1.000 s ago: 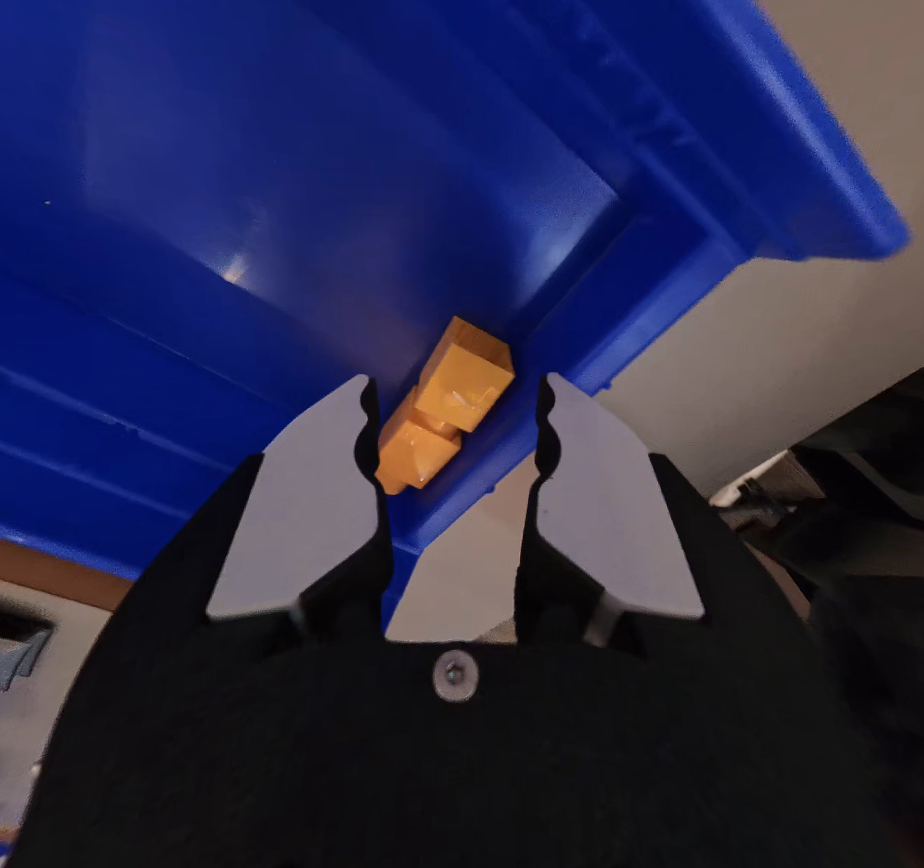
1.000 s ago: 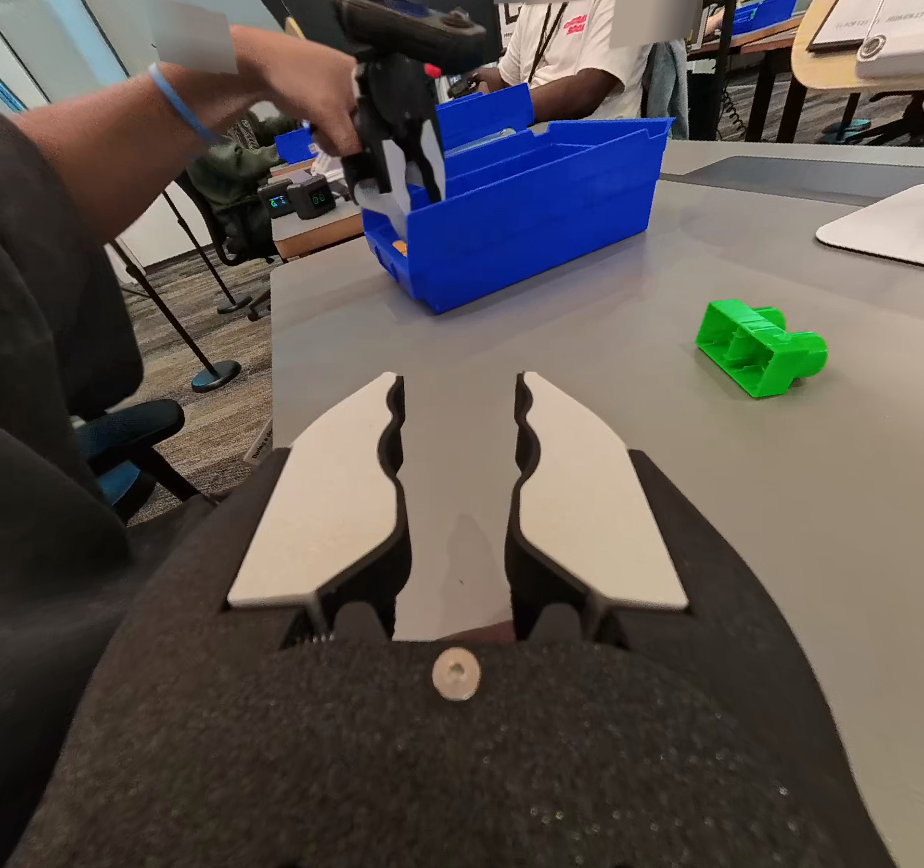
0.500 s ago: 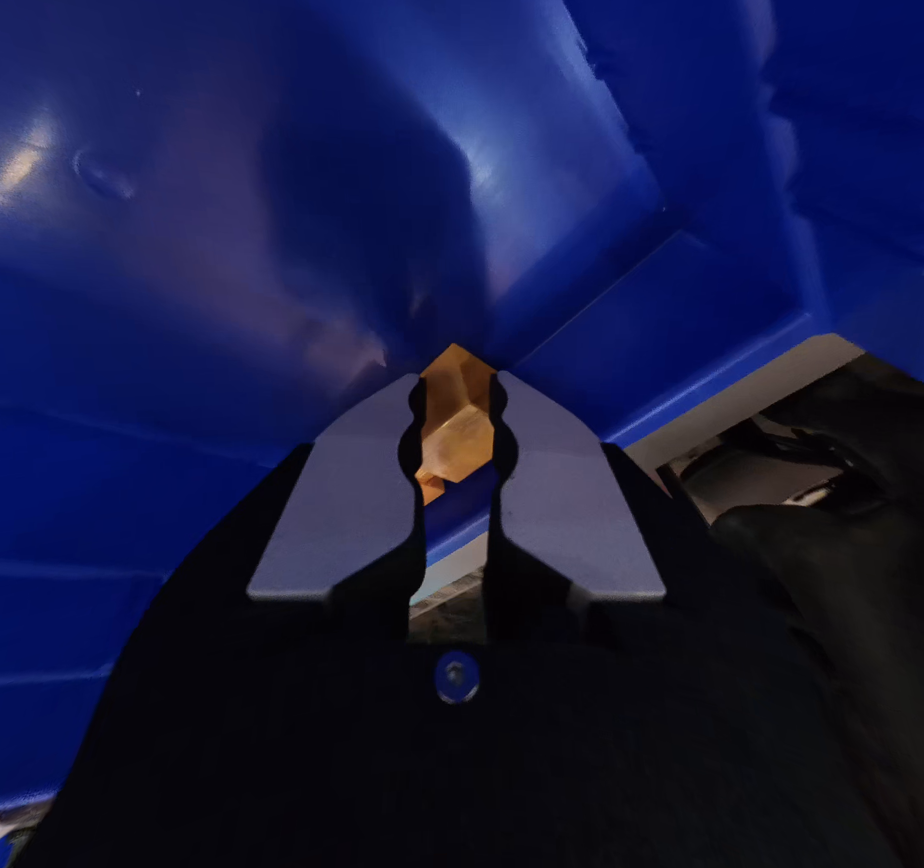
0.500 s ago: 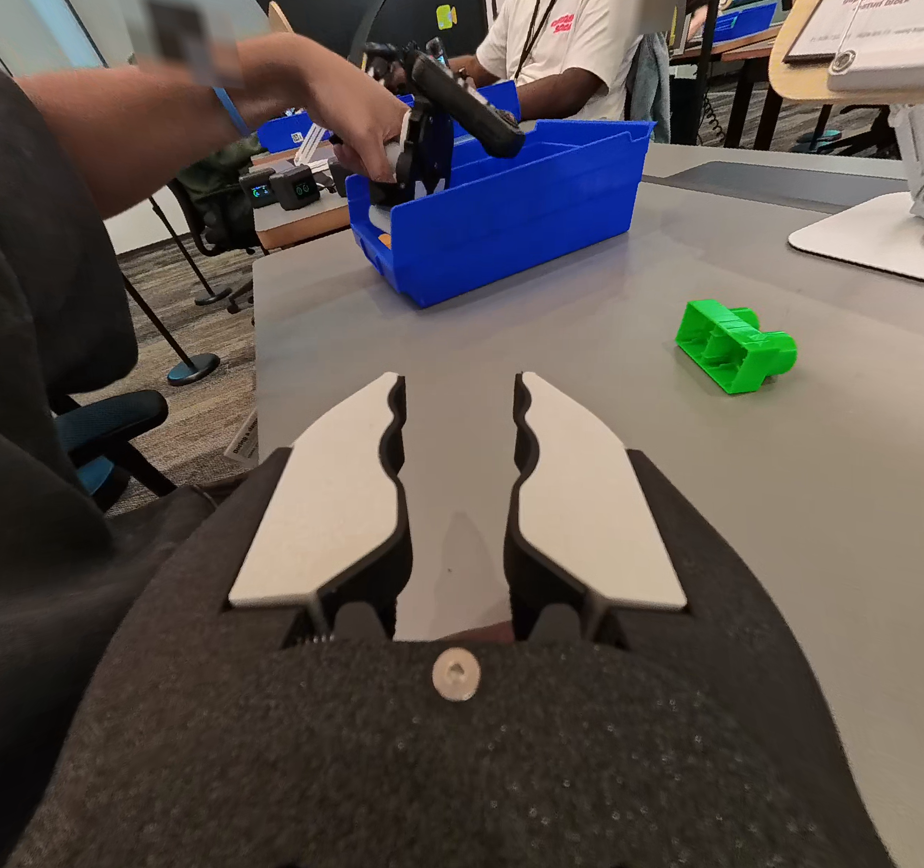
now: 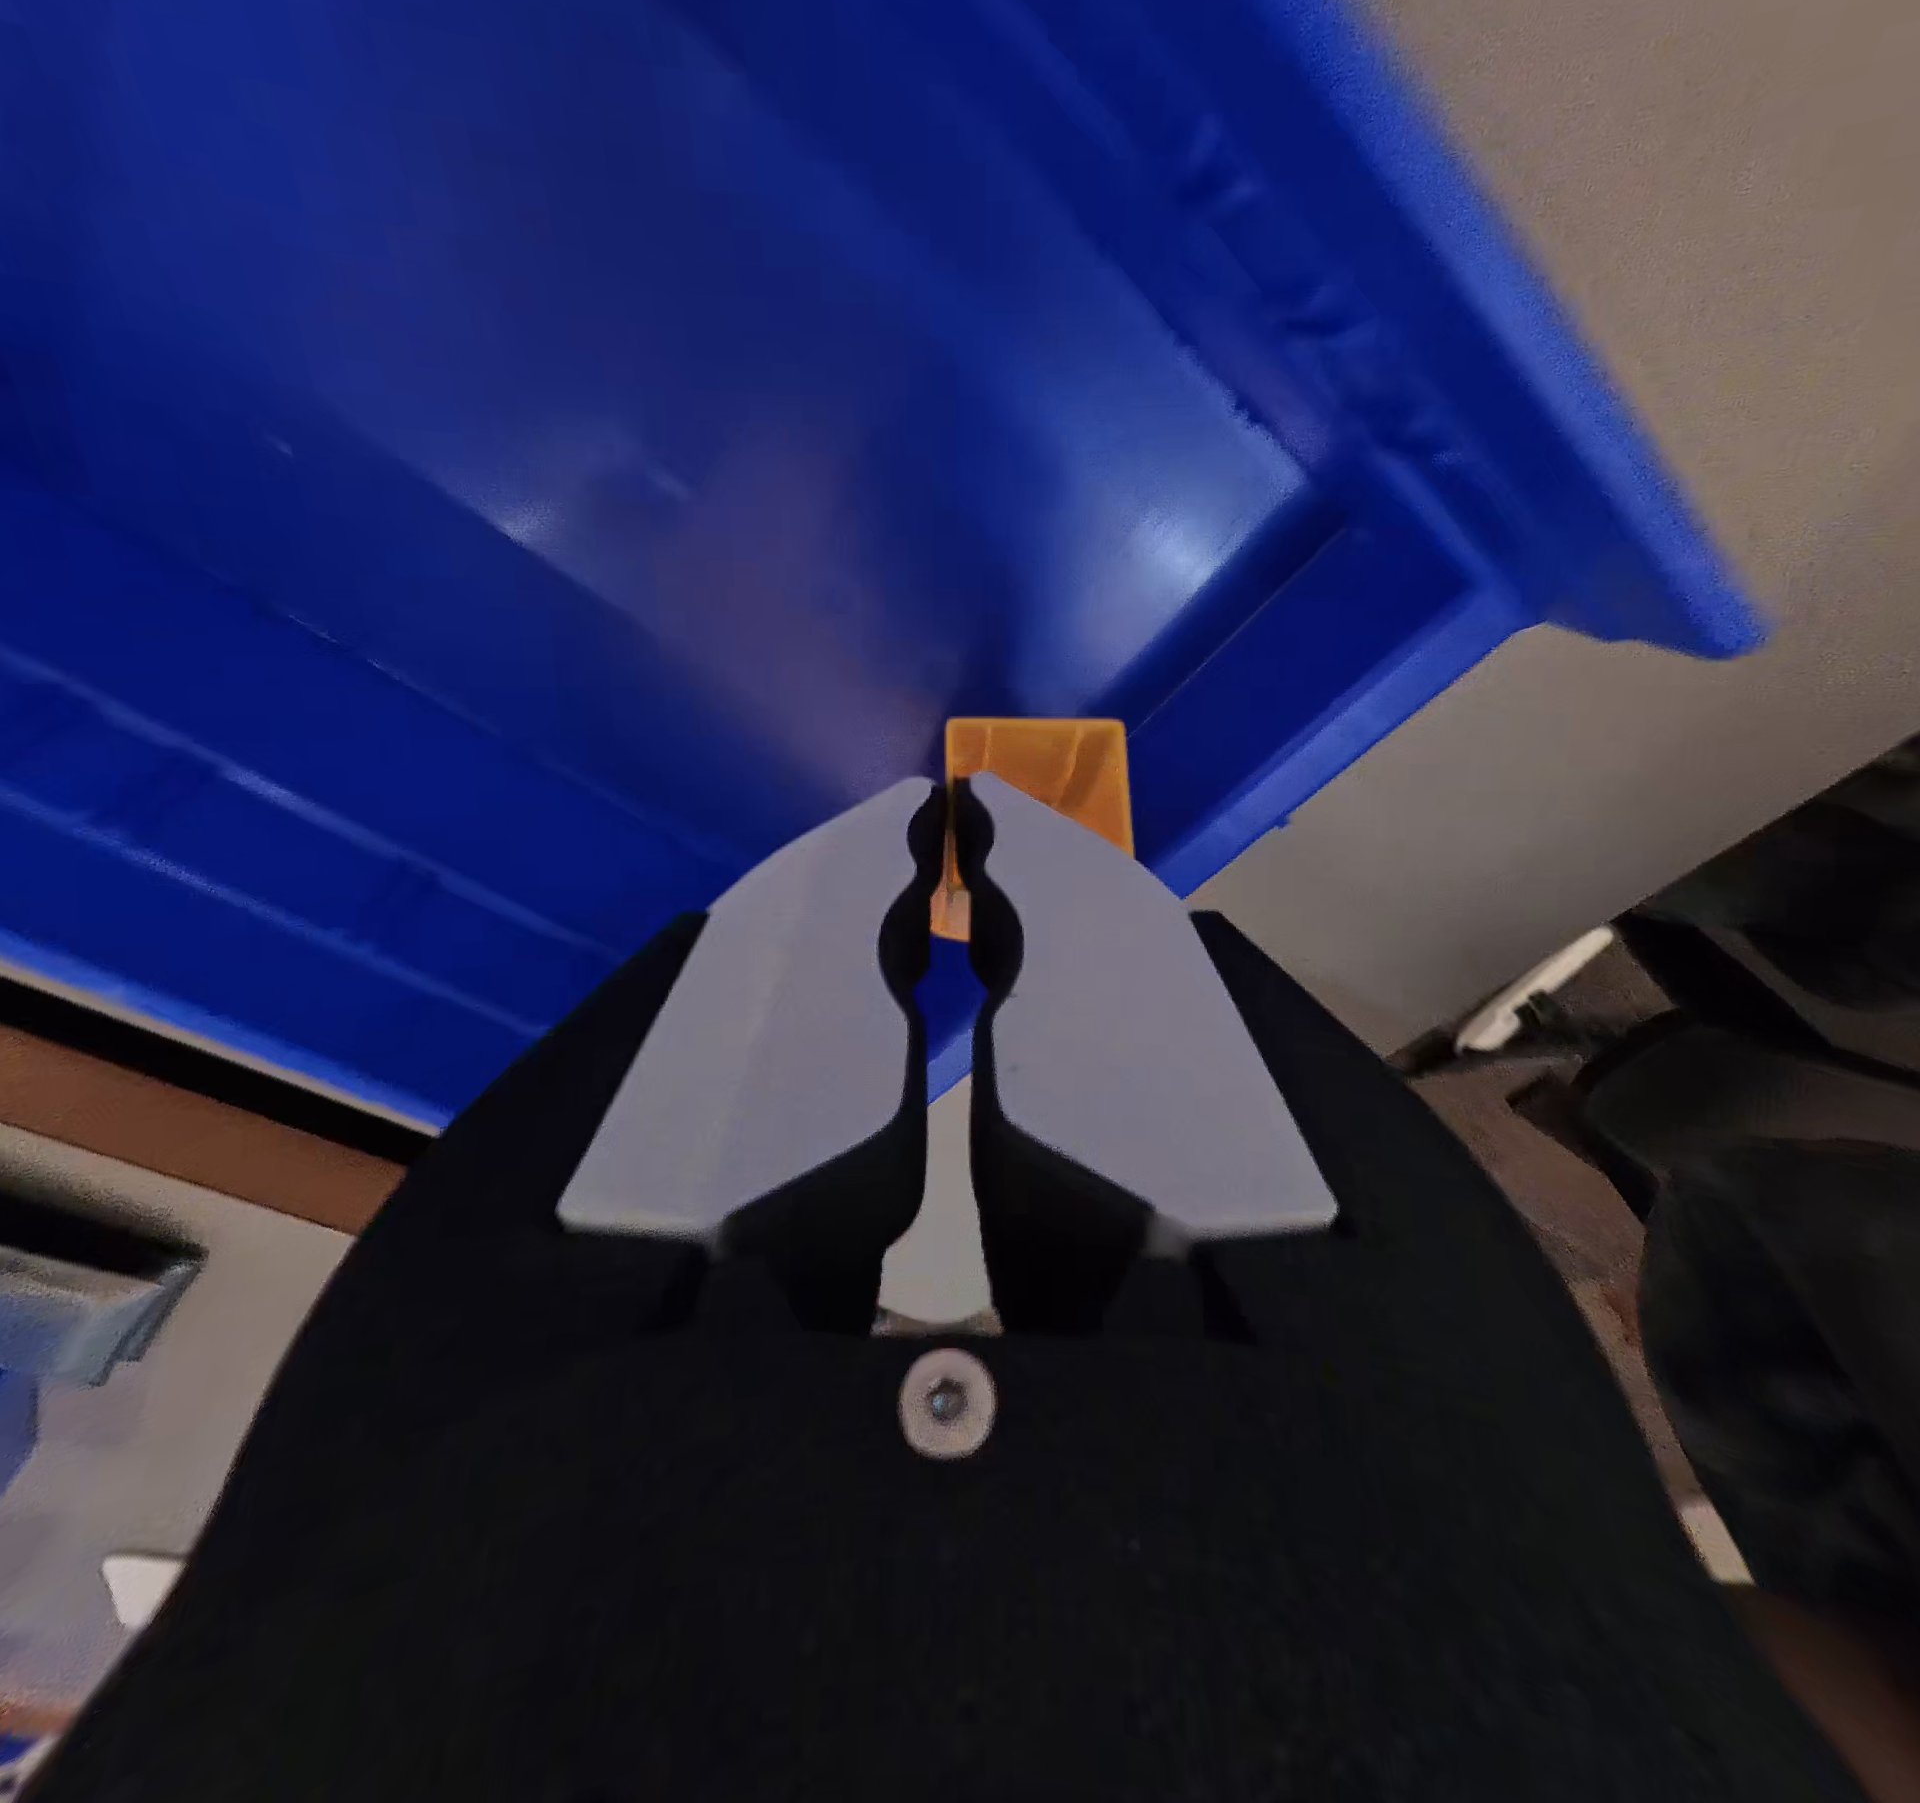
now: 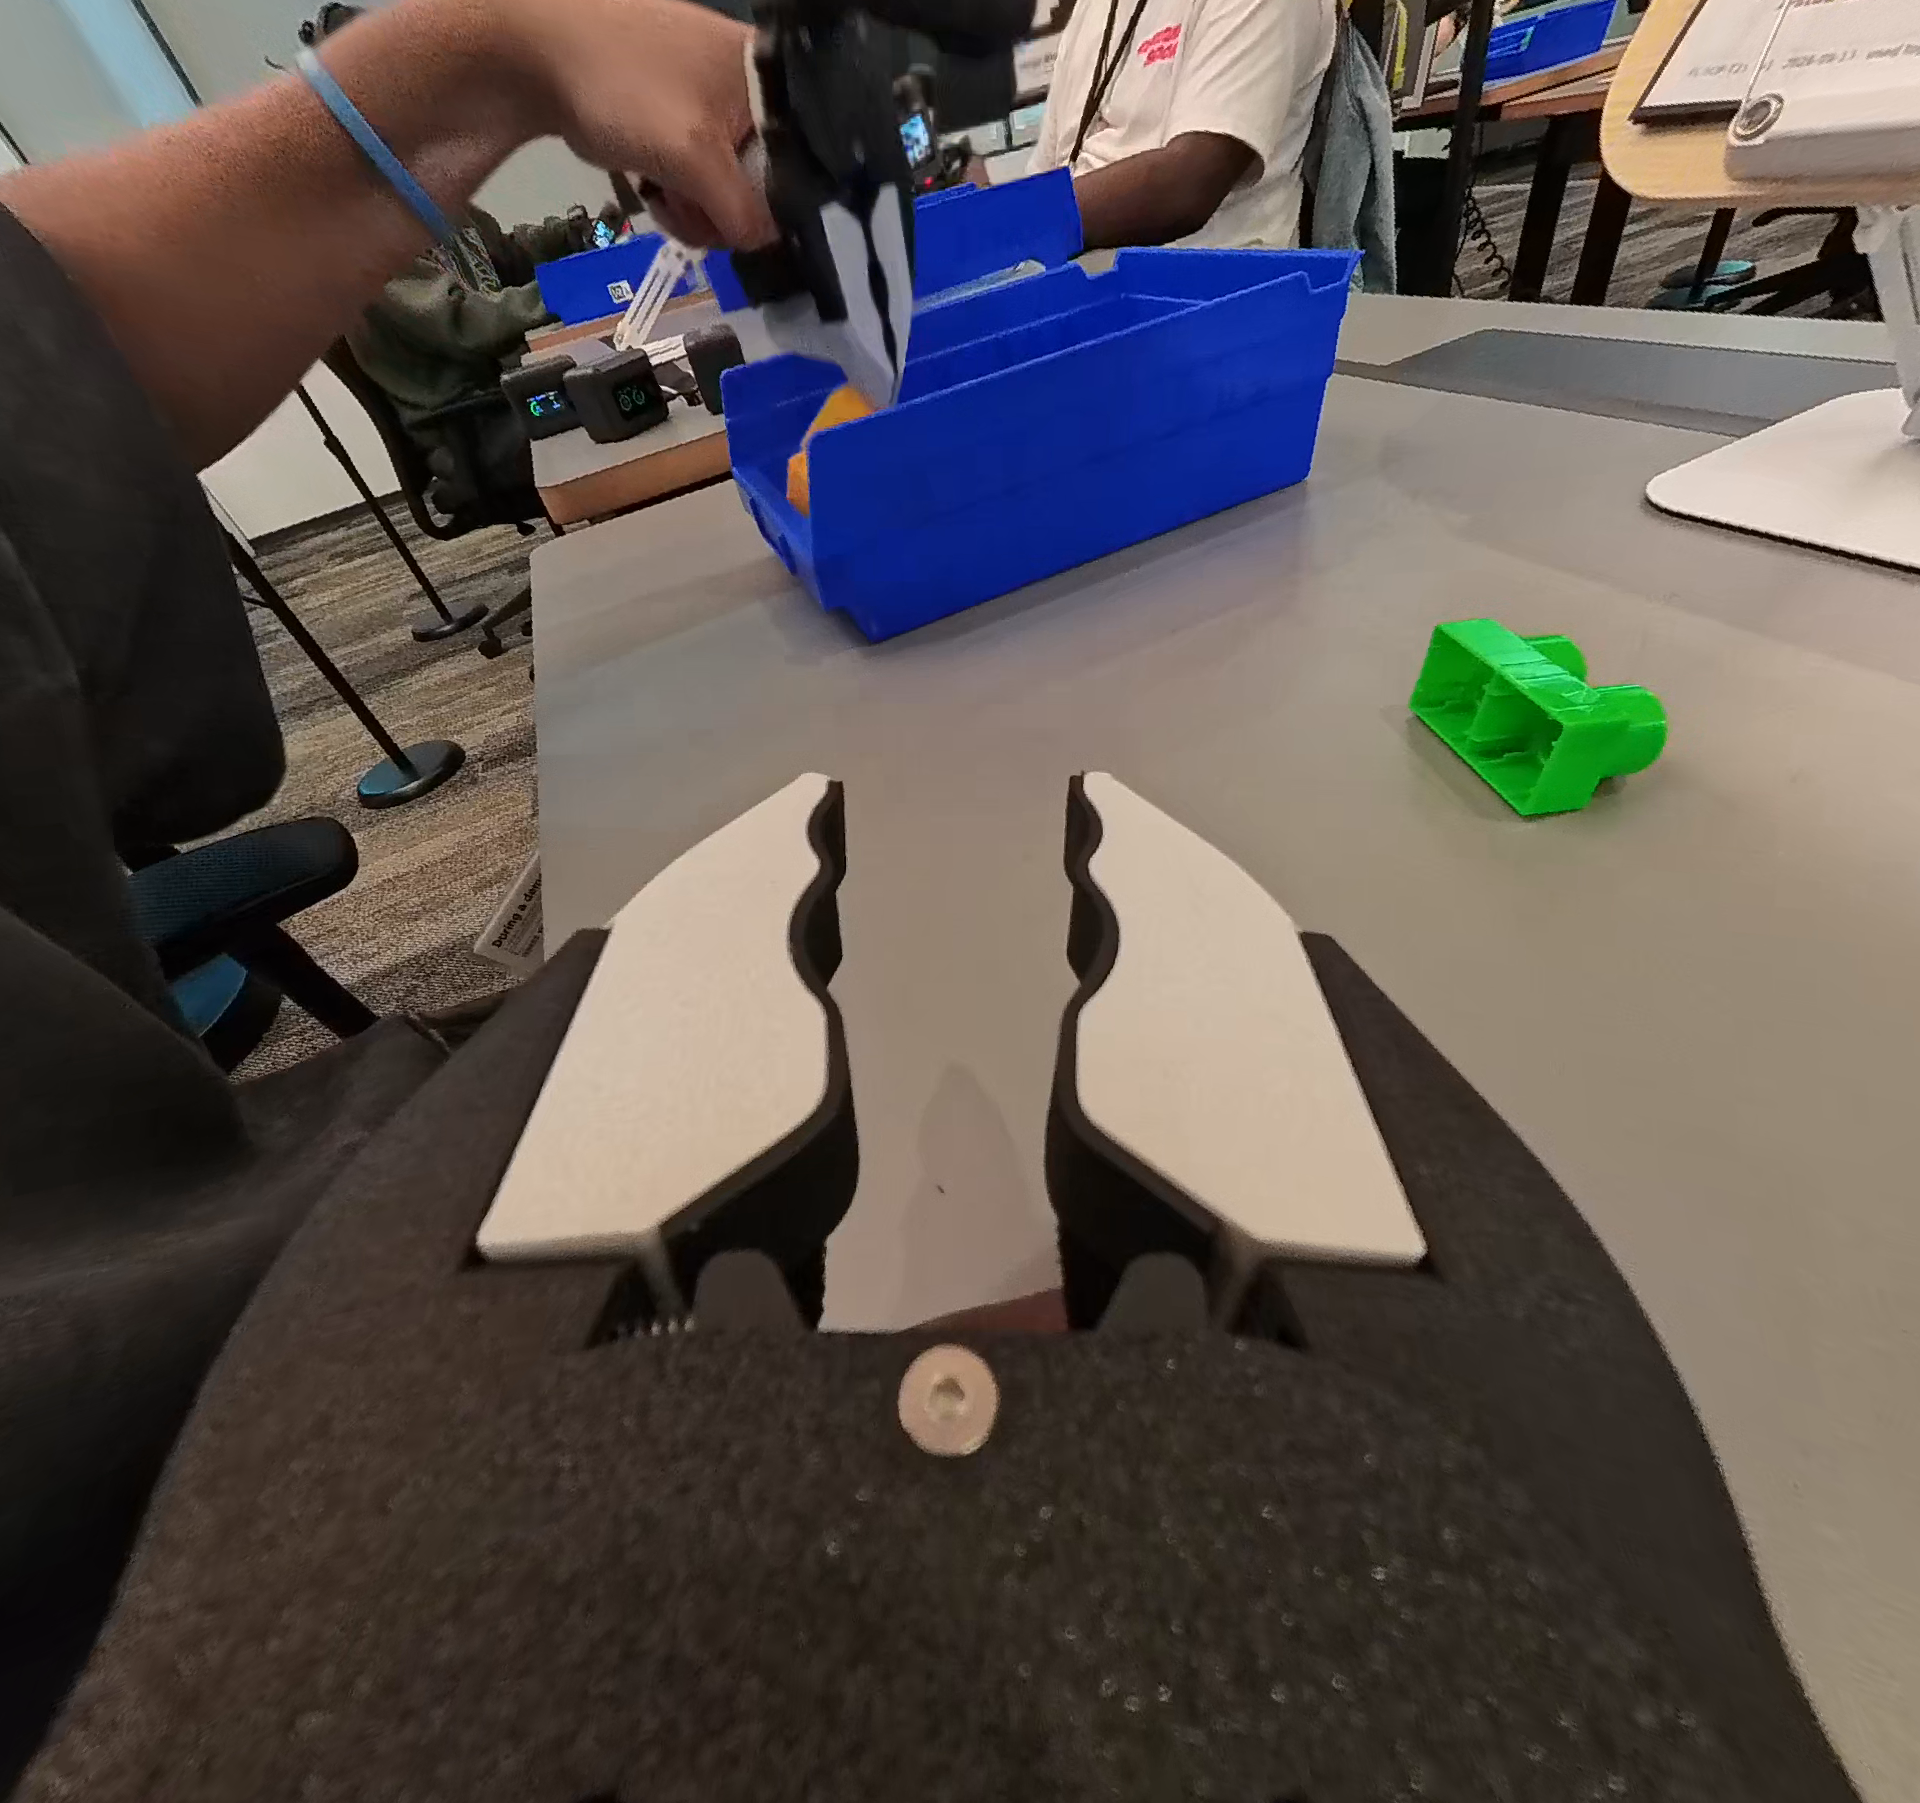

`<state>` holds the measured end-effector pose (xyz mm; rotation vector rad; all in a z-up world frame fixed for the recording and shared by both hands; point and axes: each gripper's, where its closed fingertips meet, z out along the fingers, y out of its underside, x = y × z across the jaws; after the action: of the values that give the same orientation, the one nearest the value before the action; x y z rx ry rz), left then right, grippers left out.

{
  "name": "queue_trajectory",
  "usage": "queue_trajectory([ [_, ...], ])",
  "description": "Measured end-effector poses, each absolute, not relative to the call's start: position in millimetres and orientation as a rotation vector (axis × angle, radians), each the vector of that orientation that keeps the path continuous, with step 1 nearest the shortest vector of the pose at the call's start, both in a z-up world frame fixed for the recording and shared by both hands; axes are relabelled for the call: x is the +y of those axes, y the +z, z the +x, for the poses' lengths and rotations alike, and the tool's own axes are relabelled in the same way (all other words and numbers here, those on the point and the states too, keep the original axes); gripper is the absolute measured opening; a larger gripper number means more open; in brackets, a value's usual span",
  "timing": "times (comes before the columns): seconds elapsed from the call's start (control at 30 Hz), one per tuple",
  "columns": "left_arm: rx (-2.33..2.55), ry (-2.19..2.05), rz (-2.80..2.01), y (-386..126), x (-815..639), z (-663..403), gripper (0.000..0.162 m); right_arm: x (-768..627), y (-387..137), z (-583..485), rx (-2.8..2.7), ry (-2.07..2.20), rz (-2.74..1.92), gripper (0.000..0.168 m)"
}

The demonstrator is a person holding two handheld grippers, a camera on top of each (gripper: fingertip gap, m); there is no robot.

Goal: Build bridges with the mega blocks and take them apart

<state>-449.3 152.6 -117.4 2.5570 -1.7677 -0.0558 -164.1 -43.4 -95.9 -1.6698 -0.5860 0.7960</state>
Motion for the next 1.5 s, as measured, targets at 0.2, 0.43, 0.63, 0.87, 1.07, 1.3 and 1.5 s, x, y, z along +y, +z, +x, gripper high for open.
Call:
queue_trajectory([
  [0.2,-2.138,0.147,2.597,-40.7,151.4,-366.5,0.001,-41.8,-94.0,-159.6,-0.562,0.804,-1.666,0.04],
  [0.43,-2.565,0.508,2.418,-6.6,123.3,-224.8,0.001,-40.7,-92.8,-155.7,-0.539,0.81,-1.662,0.039],
  [0.63,-2.199,1.22,2.974,-35.1,118.9,-157.1,0.001,-41.0,-92.7,-151.0,-0.521,0.815,-1.663,0.039],
  [0.87,-1.8,1.377,3.252,-115.4,104.4,-180.2,0.001,-41.5,-91.6,-149.2,-0.507,0.836,-1.66,0.038],
  [1.07,-1.809,1.231,3.29,-140.1,92.8,-199.6,0.001,-41.3,-93.2,-151.5,-0.521,0.819,-1.667,0.038],
  [1.3,-1.814,1.119,3.349,-150.0,76.7,-223.4,0.002,-40.6,-94.4,-151.8,-0.525,0.812,-1.672,0.037],
  [1.5,-1.833,0.961,3.354,-166.7,58.5,-234.2,0.02,-41.6,-97.0,-155.8,-0.539,0.815,-1.68,0.037],
])
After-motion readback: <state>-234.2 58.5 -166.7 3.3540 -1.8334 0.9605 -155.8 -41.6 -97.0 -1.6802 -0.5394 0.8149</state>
